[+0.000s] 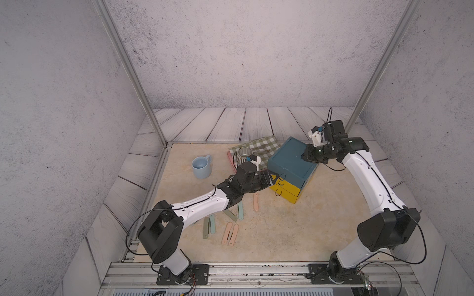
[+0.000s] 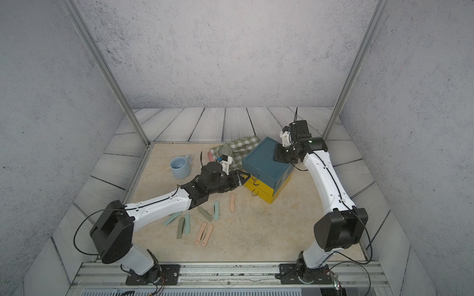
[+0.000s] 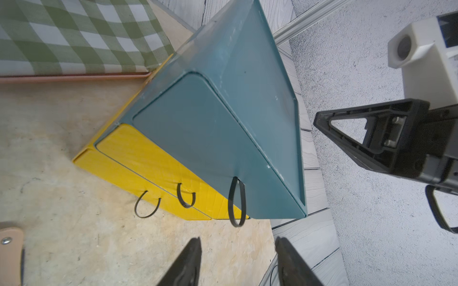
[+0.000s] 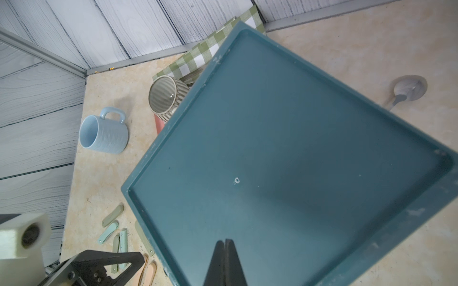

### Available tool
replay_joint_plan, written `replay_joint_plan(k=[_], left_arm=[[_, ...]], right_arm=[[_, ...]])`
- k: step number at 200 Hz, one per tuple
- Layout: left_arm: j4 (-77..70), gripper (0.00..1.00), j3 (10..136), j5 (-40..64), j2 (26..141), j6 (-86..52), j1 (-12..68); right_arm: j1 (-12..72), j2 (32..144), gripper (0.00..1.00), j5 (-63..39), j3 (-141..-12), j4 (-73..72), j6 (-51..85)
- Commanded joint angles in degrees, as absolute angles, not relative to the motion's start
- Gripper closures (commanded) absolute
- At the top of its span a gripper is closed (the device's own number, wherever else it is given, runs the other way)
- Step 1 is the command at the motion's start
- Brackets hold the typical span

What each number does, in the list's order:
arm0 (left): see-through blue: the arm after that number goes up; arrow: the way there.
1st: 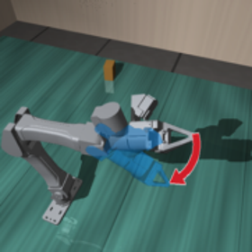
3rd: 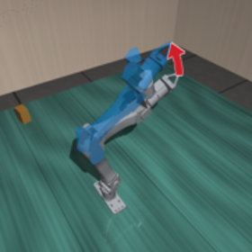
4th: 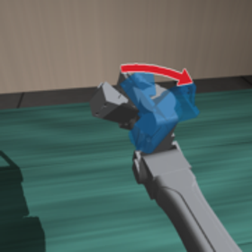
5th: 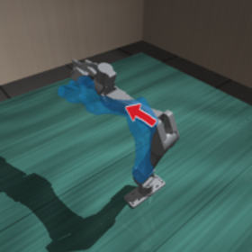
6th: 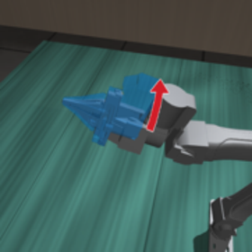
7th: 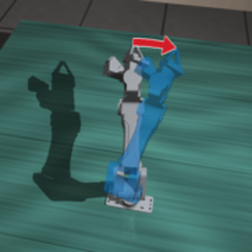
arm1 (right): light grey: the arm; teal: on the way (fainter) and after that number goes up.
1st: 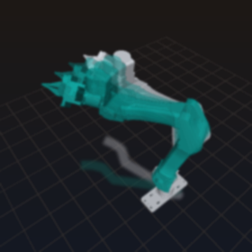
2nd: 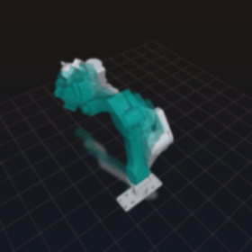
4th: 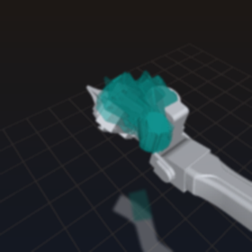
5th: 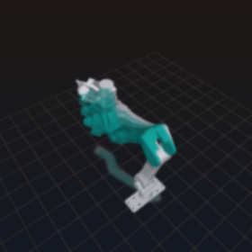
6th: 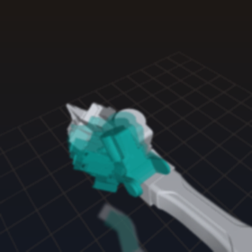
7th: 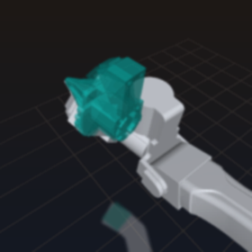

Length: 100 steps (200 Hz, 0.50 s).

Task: Place the fruit knives into the drawer by color
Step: Open the drawer in the storage box.

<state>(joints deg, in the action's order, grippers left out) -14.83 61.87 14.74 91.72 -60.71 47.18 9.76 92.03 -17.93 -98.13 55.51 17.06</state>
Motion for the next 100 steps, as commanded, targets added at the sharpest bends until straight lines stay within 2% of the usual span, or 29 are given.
replay_joint_plan(k=[1,68,100], left_arm=[[-17.2,0.47,63.5,14.9,92.6,-61.4,47.7],[-18.8,0.48,64.3,15.6,95.1,-62.4,48.4],[-18.7,0.52,65.0,15.8,96.0,-62.5,48.8]], right_arm=[[10.3,92.7,1.00,-18.6,-96.9,54.6,16.5],[11.0,92.8,1.00,-17.3,-94.8,54.3,16.0],[11.1,92.5,1.00,-16.6,-93.7,54.0,16.0]])
